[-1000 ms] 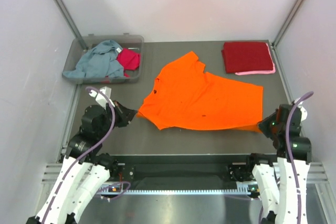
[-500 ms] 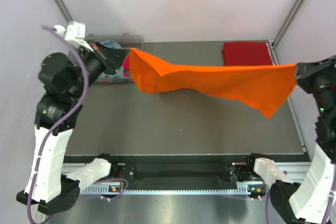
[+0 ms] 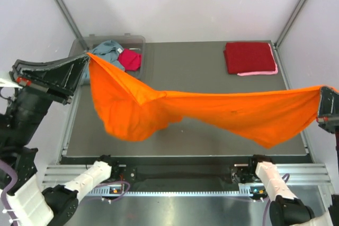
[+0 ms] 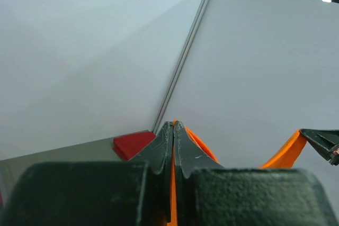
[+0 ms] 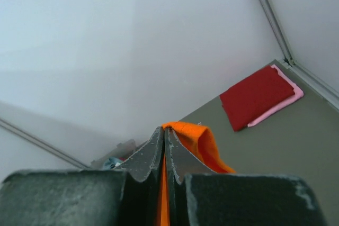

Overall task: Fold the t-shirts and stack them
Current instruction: Flatten the tshirt out

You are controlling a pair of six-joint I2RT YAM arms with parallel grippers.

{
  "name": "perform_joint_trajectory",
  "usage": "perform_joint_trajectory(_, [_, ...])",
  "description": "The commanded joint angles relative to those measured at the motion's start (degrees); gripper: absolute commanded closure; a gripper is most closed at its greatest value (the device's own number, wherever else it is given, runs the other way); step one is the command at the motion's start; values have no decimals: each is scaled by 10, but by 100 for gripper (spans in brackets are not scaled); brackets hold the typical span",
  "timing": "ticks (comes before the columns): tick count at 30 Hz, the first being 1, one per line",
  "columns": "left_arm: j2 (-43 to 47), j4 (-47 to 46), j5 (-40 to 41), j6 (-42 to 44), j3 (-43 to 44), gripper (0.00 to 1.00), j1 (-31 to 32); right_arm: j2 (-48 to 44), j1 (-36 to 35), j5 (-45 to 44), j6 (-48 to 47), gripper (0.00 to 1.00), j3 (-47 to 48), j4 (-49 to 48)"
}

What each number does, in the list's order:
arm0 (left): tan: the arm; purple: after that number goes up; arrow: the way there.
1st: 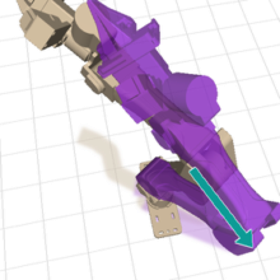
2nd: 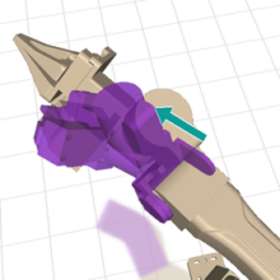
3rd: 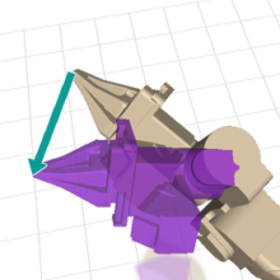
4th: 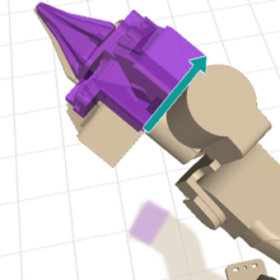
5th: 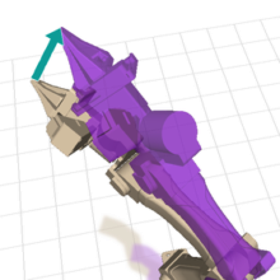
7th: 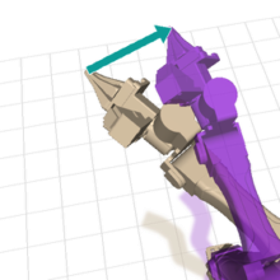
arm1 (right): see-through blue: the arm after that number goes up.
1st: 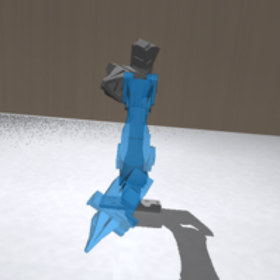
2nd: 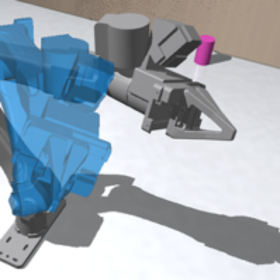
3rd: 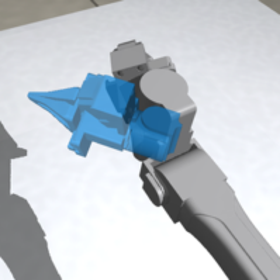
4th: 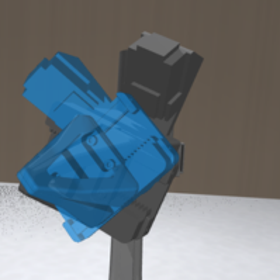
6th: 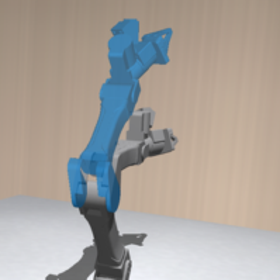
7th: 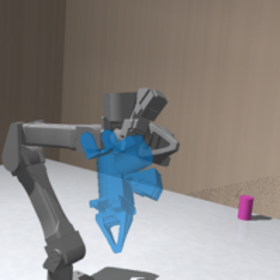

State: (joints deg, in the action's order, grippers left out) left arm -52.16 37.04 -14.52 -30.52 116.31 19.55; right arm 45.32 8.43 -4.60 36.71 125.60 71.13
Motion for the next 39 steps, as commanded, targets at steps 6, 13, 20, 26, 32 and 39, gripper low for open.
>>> perform_joint_trajectory(6, [-115, -41, 106, 56, -78, 100, -4, 105, 5, -4, 6, 100, -144, -133])
perform_joint_trajectory(13, [-278, -120, 186, 108, -53, 100, -4, 278, 5, 10, 6, 100, -145, -281])
perform_joint_trajectory(20, [-493, -159, 198, 113, 189, 100, -47, 549, 18, 27, -34, 100, 233, -242])
perform_joint_trajectory(26, [-455, -237, 226, 141, 225, 100, -45, 520, 96, 102, -32, 100, 216, -297])
perform_joint_trajectory(32, [-280, -320, 122, 122, -102, 100, -44, 439, 131, 117, -38, 100, 21, -298])
perform_joint_trajectory(39, [-127, -341, 79, 101, -430, 100, -41, 282, 131, 125, -48, 100, -319, -363])
